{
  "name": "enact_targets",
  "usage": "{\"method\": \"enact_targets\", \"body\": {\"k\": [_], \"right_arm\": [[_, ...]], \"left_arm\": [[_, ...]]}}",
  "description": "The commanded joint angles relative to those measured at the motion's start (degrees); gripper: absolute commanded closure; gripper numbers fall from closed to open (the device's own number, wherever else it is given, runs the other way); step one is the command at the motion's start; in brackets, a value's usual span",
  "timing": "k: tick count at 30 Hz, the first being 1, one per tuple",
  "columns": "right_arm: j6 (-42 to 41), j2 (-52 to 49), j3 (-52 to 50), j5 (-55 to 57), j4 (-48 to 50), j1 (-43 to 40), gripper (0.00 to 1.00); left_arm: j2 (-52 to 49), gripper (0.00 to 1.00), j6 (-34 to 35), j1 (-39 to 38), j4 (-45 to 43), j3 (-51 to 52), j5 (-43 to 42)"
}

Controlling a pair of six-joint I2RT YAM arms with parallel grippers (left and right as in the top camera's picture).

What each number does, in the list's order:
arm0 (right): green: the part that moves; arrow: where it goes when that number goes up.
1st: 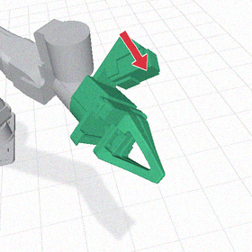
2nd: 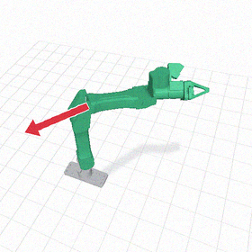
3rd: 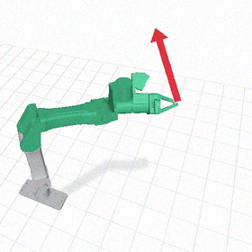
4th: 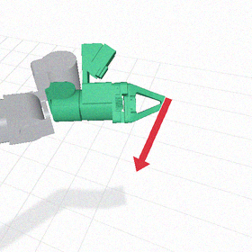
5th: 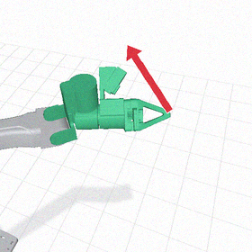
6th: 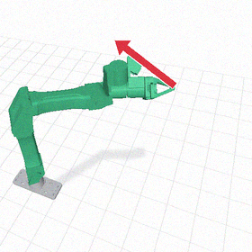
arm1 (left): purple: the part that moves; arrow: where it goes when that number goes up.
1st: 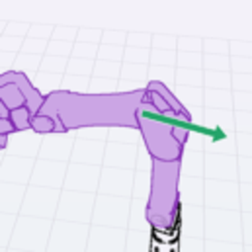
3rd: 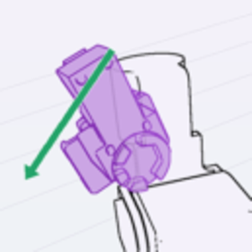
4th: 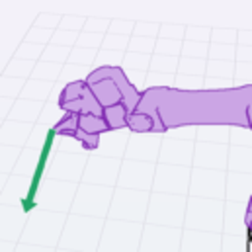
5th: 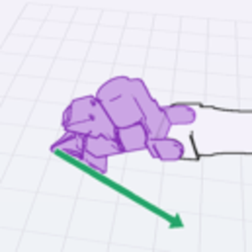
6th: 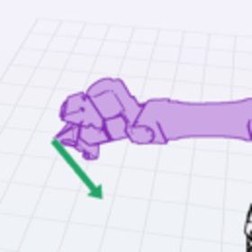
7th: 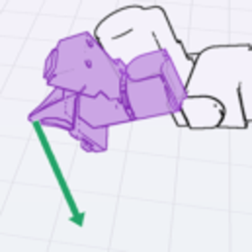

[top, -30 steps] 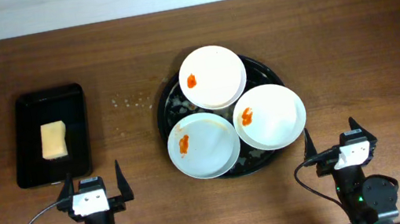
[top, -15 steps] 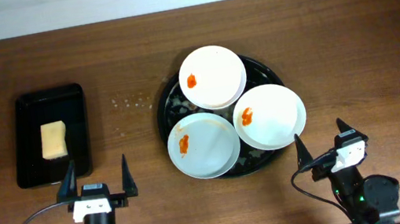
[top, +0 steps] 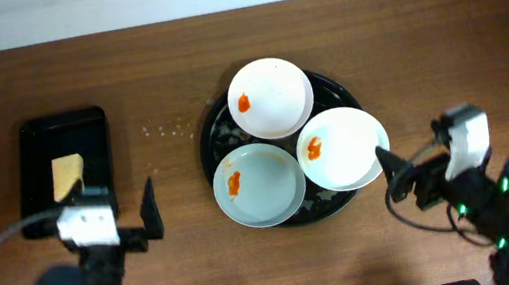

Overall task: Clean dirty plates on tray and stack at the side
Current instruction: 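Move the left gripper toward the yellow sponge in the black tray, then grasp the yellow-green sponge with the left gripper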

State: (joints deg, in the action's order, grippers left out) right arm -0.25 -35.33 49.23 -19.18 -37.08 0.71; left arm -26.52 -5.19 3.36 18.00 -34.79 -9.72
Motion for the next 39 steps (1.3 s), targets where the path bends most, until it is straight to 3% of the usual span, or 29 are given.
{"method": "enact_targets", "body": {"k": [1,5,7,10,14,17,22,26,30,34,39], "right_arm": [[-0.7,-9.7,11.8,-4.8,-6.1,-0.3,0.01],[-0.7,-16.3,17.6,-13.4,-9.6,-0.3,0.01],[-0.7,-18.6,18.0,-20.4,-9.7,-0.3,0.01],[-1.9,-21.3,18.0,-21.1,-9.8,-0.3,0.01],[-3.5,-25.6,18.0,-20.5,-13.4,-0.3,0.02],[-3.5,-28.2,18.0,-18.4,-15.1,-0.3,0.01],[-3.5,-28.7,18.1,-16.1,-15.2,-0.3,0.01],[-3.5,-28.7,18.1,-16.1,-15.2,-0.3,0.01],[-3.5,-28.7,18.1,-16.1,-16.3,-0.4,0.01],[-3.5,-28.7,18.1,-16.1,-18.0,-0.3,0.01],[-3.5,-28.7,18.1,-16.1,-18.4,-0.3,0.01]], "left_arm": [[-12.6,0.01,-1.0,0.1,8.9,-14.2,-2.8],[-21.3,0.01,-0.9,0.1,18.4,-25.9,-6.5],[-23.4,0.01,-0.9,0.1,21.3,-28.8,-11.3],[-23.9,0.01,-0.9,0.1,21.9,-29.4,-14.4],[-24.7,0.0,0.3,0.2,24.2,-29.5,-5.8],[-29.3,0.01,7.1,0.3,28.2,-31.9,6.1],[-43.4,0.01,10.1,6.4,39.0,-44.3,9.9],[-50.8,0.01,10.1,8.2,38.5,-45.8,0.1],[-57.8,0.01,13.2,9.4,38.4,-45.8,9.7],[-63.9,0.05,13.9,14.7,35.7,-45.8,10.8],[-71.1,0.19,5.1,18.4,30.7,-45.8,9.3]]}}
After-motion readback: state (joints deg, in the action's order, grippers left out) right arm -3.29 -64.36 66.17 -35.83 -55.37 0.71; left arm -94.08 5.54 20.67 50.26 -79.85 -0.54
